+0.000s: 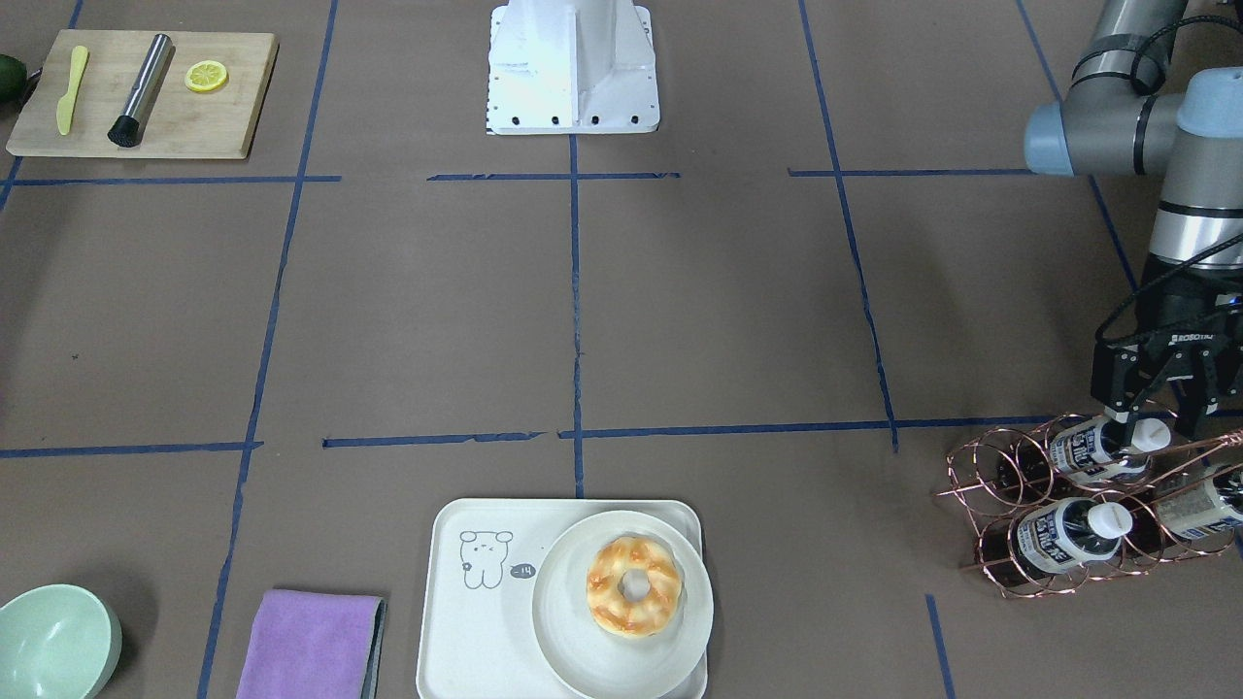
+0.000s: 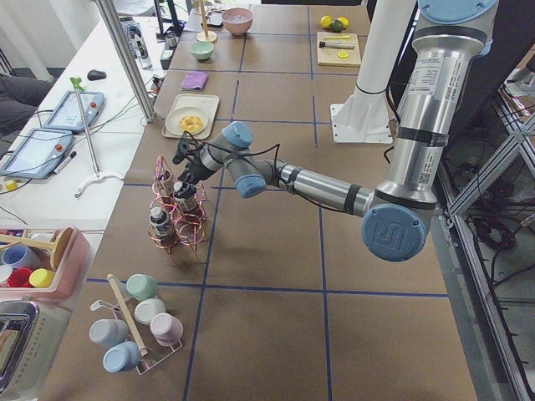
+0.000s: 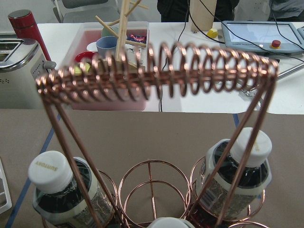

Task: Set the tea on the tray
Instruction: 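Lower the left gripper into the copper rack and grasp a tea bottle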

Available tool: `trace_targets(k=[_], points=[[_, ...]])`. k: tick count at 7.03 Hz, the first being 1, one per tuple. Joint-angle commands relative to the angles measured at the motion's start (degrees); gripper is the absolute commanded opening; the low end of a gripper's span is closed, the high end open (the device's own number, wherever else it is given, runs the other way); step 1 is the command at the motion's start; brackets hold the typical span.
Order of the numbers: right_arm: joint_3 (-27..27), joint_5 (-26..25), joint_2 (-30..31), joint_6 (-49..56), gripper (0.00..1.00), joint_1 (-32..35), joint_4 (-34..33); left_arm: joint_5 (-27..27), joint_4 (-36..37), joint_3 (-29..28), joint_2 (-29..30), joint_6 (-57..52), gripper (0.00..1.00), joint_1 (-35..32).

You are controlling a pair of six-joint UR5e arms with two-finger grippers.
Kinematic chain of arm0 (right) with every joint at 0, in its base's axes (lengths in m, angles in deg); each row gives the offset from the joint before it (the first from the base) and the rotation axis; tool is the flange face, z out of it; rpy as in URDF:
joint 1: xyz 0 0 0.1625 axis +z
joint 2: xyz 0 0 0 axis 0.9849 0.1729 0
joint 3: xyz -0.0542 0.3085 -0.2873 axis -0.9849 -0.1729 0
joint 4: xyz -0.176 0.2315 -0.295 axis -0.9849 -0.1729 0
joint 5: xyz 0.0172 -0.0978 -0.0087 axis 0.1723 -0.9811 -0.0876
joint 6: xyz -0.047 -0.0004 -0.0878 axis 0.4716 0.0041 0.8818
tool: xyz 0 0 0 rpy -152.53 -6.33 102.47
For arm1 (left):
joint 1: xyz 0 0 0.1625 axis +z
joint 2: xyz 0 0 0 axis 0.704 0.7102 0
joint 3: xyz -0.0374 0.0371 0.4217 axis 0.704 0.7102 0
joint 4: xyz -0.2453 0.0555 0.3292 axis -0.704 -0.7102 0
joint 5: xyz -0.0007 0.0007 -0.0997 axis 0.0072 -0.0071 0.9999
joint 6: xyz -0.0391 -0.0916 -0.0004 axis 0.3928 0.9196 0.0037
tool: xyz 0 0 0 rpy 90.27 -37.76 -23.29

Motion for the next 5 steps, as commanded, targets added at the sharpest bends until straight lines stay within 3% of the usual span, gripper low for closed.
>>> trace_targets(k=[1,5], points=[[0.00,0.00,0.00,0.00,1.00,-0.09,-0.01,0.00,0.00,-0.16,0.12,0.00,0.72,0.00],[0.09,0.00,0.00,0.00,1.00,0.00,0.08,0.00,-0.09,-0.51,0.47,0.09,0.57,0.00]])
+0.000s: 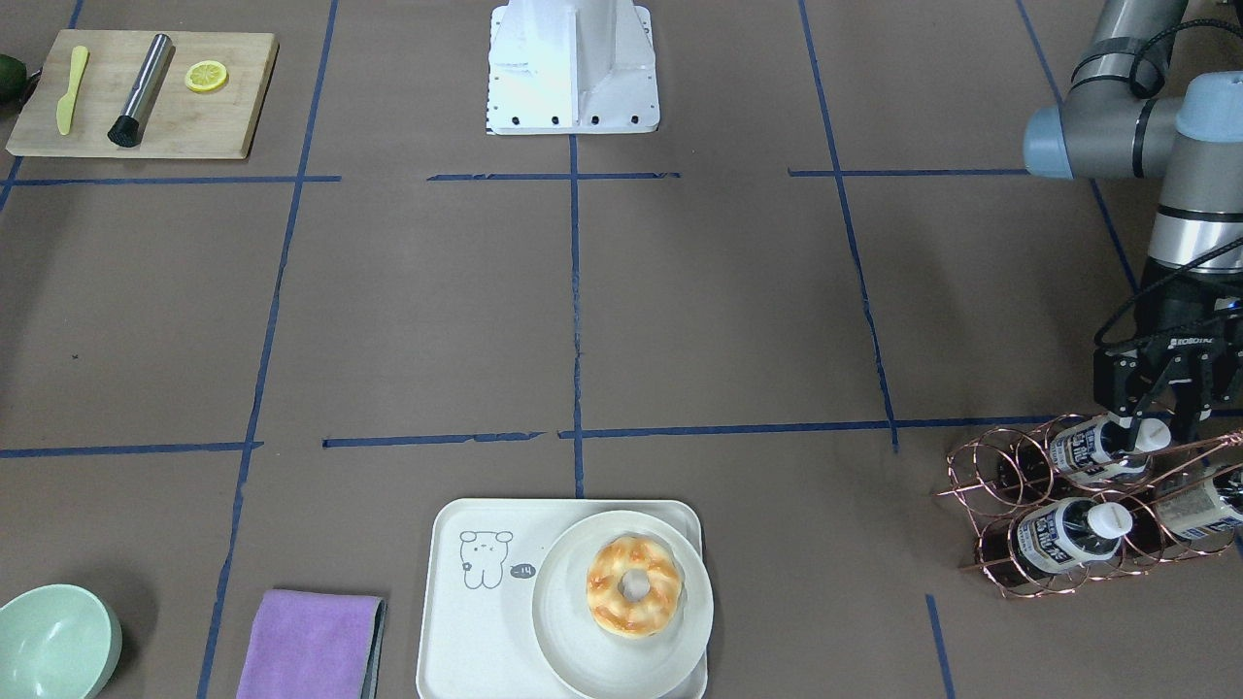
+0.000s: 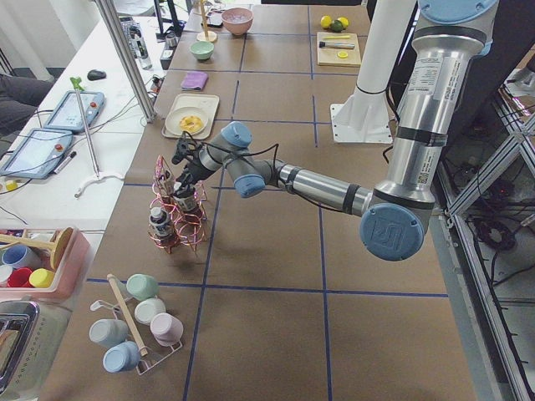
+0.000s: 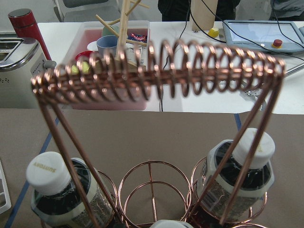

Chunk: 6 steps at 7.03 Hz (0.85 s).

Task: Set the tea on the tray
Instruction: 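Lower the left gripper into the copper rack and grasp a tea bottle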

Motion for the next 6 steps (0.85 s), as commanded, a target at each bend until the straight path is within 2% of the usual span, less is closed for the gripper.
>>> trace_targets(k=[1,2,3,5,6], points=[[0.01,0.00,0.00,0.00,1.00,0.01,0.05,0.00,-0.01,-0.06,0.02,0.01,0.55,-0.09],[0.09,0.00,0.00,0.00,1.00,0.01,0.05,0.00,-0.10,0.03,0.02,0.01,0.54,-0.09],[0.10,0.00,0.00,0.00,1.00,0.01,0.05,0.09,-0.10,0.03,0.02,0.01,0.49,-0.09],[0.10,0.00,0.00,0.00,1.00,0.01,-0.04,0.09,-0.10,0.47,0.02,0.01,0.25,-0.17],[0.01,0.00,0.00,0.00,1.00,0.01,-0.04,0.17,-0.18,0.82,0.02,-0.08,0.19,-0.26]])
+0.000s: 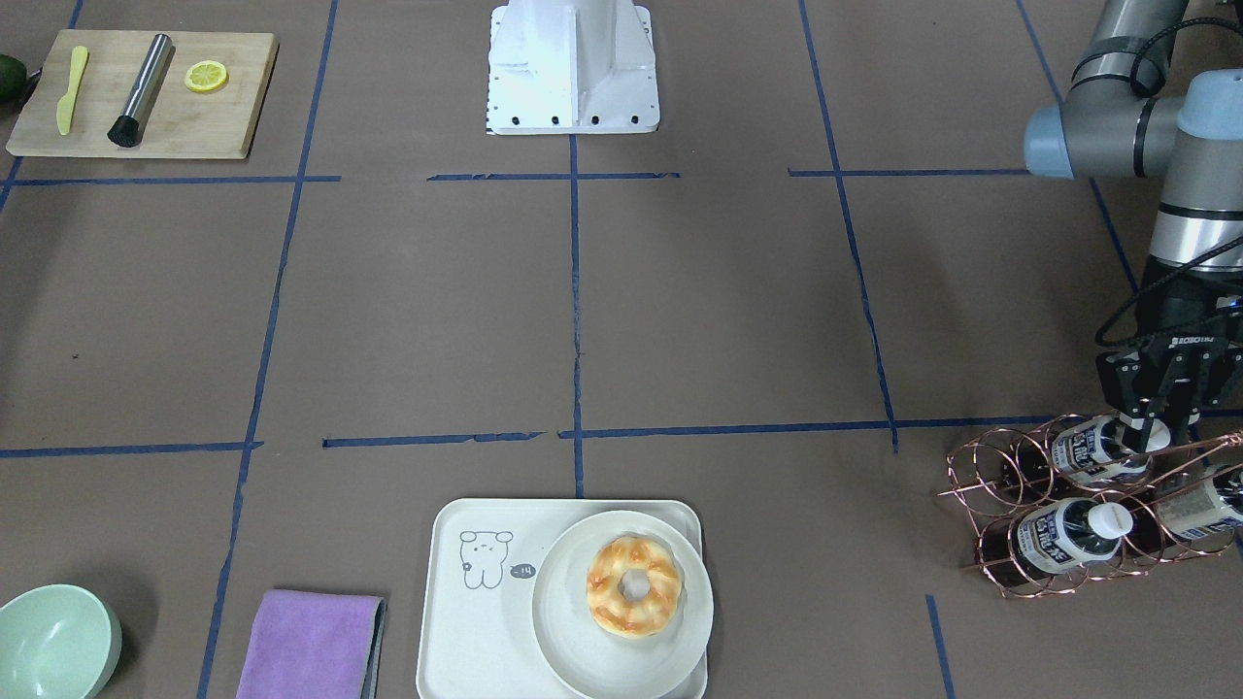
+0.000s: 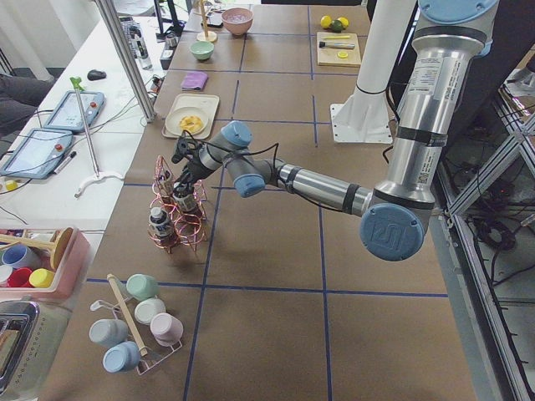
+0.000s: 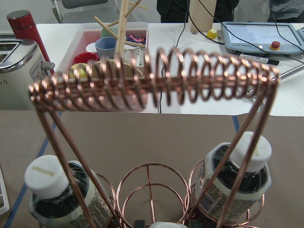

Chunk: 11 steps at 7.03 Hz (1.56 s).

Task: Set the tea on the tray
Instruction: 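Lower the left gripper into the copper rack and grasp a tea bottle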

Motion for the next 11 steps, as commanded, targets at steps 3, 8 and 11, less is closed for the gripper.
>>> trace_targets(k=[3,8,11], points=[[-0.08,0.00,0.00,0.00,1.00,0.00,-0.03,0.42,-0.06,1.05,-0.09,-0.24,0.12,-0.86],[-0.08,0.09,0.00,0.00,1.00,0.00,0.06,5.68,0.29,2.19,-0.09,-2.35,0.12,-4.90],[-0.08,0.09,0.00,0.00,1.00,0.00,0.06,7.79,0.73,3.16,-0.18,-2.53,0.12,-6.83]])
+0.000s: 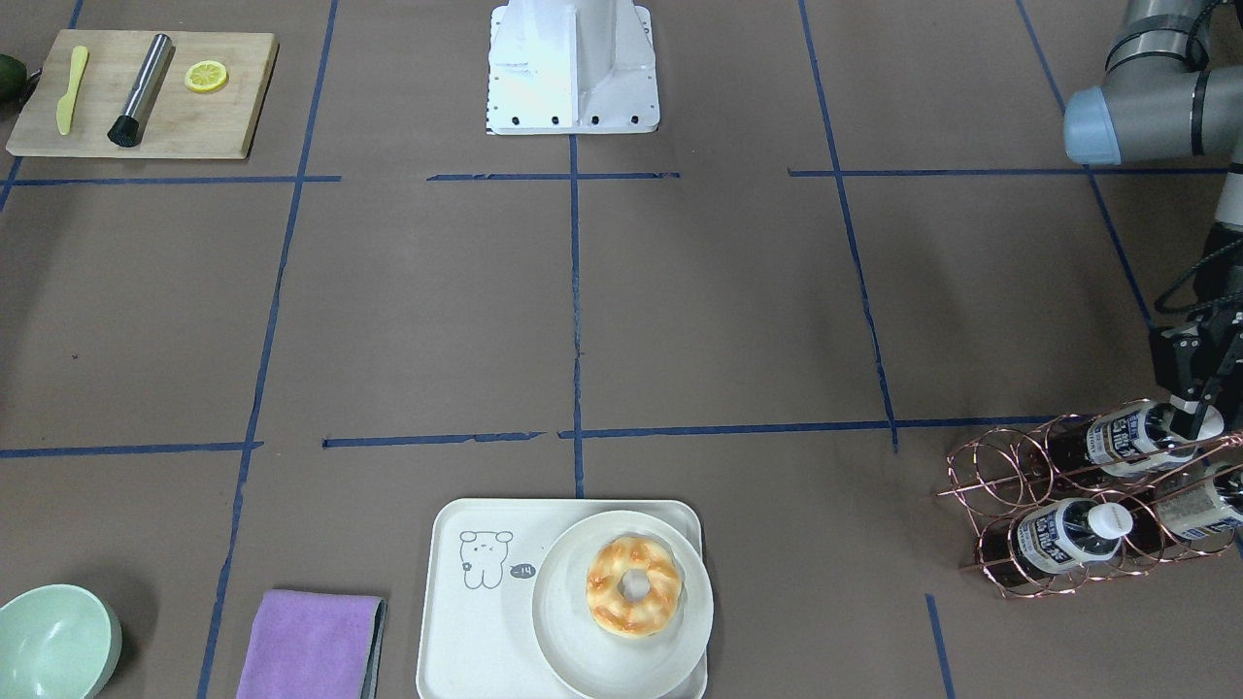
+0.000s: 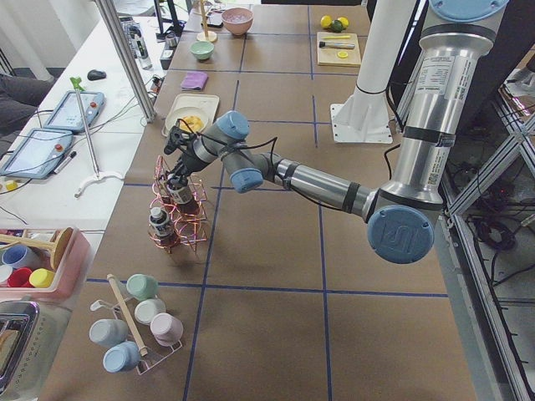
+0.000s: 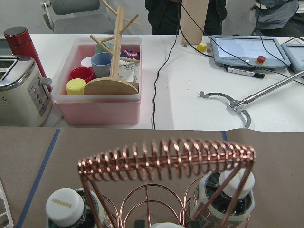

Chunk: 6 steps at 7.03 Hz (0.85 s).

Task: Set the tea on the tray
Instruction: 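Lower the left gripper into the copper rack and grasp a tea bottle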

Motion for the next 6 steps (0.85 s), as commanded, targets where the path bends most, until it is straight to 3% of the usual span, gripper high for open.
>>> trace_targets(k=[1,4,6], points=[[0.08,0.00,0.00,0.00,1.00,0.03,0.06,3.09,0.30,0.19,0.07,-0.06,0.12,-2.96],[0.00,0.09,0.00,0.00,1.00,0.03,-0.02,5.99,0.56,4.04,-0.80,-0.06,0.12,-4.56],[-0.09,0.09,0.00,0.00,1.00,0.03,-0.02,7.94,5.20,8.33,-1.07,-0.23,0.12,-6.84]])
